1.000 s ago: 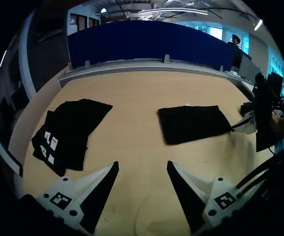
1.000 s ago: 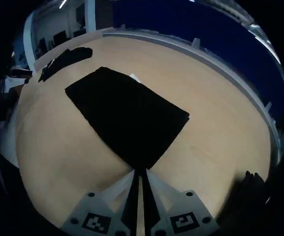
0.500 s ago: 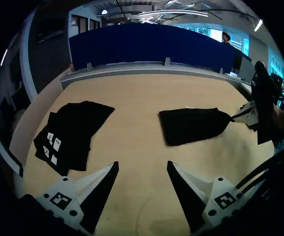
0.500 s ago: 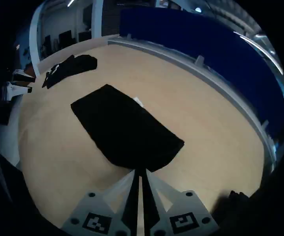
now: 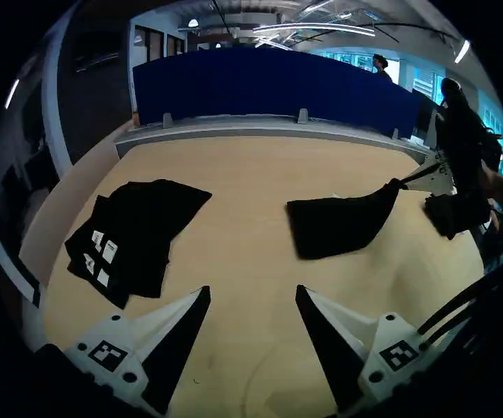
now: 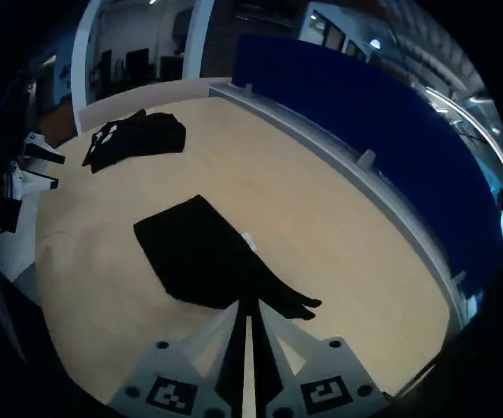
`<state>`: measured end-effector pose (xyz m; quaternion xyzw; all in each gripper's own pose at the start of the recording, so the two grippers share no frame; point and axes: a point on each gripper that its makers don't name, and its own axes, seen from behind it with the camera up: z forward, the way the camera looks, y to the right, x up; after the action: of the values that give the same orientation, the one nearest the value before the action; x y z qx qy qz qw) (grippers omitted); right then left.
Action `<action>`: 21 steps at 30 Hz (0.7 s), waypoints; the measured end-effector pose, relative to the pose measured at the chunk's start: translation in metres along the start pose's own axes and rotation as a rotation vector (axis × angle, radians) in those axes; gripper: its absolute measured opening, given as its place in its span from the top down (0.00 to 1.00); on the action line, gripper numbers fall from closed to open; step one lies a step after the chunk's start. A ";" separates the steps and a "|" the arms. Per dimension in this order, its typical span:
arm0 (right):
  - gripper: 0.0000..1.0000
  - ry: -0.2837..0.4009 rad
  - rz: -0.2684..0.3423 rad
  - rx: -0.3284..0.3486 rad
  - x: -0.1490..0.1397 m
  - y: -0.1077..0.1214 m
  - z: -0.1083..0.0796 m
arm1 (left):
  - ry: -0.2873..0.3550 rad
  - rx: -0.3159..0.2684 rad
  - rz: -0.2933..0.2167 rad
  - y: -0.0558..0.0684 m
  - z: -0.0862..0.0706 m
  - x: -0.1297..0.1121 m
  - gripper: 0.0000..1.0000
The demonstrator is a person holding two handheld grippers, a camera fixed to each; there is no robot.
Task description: Fold towel
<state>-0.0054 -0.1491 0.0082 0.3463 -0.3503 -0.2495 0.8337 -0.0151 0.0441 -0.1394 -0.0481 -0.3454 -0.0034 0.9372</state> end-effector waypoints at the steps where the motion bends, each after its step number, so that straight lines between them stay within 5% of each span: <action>1: 0.95 -0.002 -0.004 0.002 0.000 -0.001 0.000 | 0.002 0.000 -0.001 0.000 -0.001 0.000 0.09; 12: 0.96 0.007 -0.063 0.045 0.027 -0.026 0.014 | 0.013 0.012 -0.007 -0.008 -0.013 -0.003 0.09; 21: 0.95 0.018 -0.156 0.132 0.060 -0.078 0.052 | 0.031 0.046 -0.035 -0.019 -0.025 -0.005 0.09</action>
<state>-0.0209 -0.2595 0.0008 0.4287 -0.3304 -0.2869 0.7904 -0.0036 0.0224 -0.1604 -0.0205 -0.3315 -0.0129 0.9431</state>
